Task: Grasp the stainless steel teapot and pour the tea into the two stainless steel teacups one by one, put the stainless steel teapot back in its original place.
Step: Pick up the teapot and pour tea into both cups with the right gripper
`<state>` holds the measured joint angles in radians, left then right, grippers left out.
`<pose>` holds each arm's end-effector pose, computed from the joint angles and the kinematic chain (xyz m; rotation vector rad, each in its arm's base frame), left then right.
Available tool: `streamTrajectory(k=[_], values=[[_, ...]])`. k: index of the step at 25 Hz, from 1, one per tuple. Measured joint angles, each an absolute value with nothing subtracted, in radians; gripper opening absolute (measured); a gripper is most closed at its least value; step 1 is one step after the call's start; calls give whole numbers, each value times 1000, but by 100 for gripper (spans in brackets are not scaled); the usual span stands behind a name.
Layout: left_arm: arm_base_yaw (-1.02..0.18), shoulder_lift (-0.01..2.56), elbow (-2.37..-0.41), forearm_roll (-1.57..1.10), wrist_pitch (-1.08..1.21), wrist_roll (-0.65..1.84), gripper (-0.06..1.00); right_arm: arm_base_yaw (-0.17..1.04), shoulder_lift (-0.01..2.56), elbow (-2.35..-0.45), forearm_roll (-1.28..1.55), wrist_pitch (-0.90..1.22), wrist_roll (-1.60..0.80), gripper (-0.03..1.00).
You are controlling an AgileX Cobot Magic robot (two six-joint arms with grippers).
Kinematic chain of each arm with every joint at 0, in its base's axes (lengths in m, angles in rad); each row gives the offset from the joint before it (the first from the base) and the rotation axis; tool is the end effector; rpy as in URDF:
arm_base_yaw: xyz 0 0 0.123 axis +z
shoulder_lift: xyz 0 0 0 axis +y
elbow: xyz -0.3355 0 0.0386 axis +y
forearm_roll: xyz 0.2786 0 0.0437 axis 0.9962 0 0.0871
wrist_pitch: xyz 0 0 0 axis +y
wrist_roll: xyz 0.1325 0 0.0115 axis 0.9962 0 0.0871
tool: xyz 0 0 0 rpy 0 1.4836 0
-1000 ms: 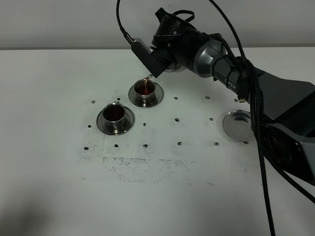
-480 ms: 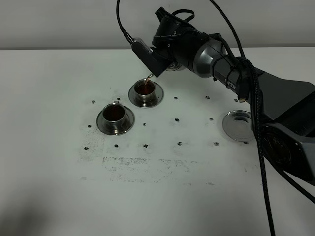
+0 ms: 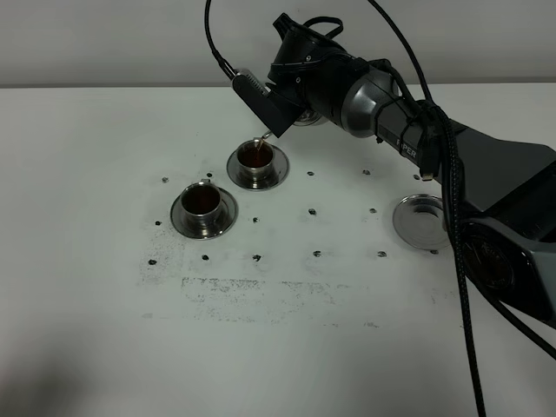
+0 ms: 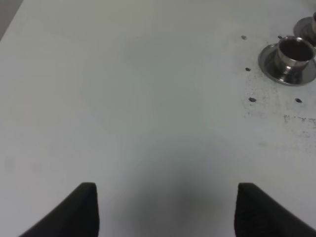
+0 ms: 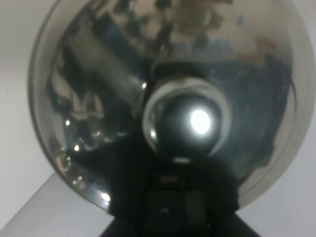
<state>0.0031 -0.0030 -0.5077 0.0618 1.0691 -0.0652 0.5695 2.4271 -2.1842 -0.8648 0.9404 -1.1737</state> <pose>0.0044 0.0072 0.2746 -0.0732 2.0393 0.0350 0.5715 0.2688 0.2080 -2.3173 1.3247 -1.2888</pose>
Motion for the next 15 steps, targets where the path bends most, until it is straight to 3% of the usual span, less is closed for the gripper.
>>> streamTrajectory(k=[15], values=[[3, -3, -508, 62, 1069, -65, 56, 569, 2427, -2184, -867, 939, -1177, 17]])
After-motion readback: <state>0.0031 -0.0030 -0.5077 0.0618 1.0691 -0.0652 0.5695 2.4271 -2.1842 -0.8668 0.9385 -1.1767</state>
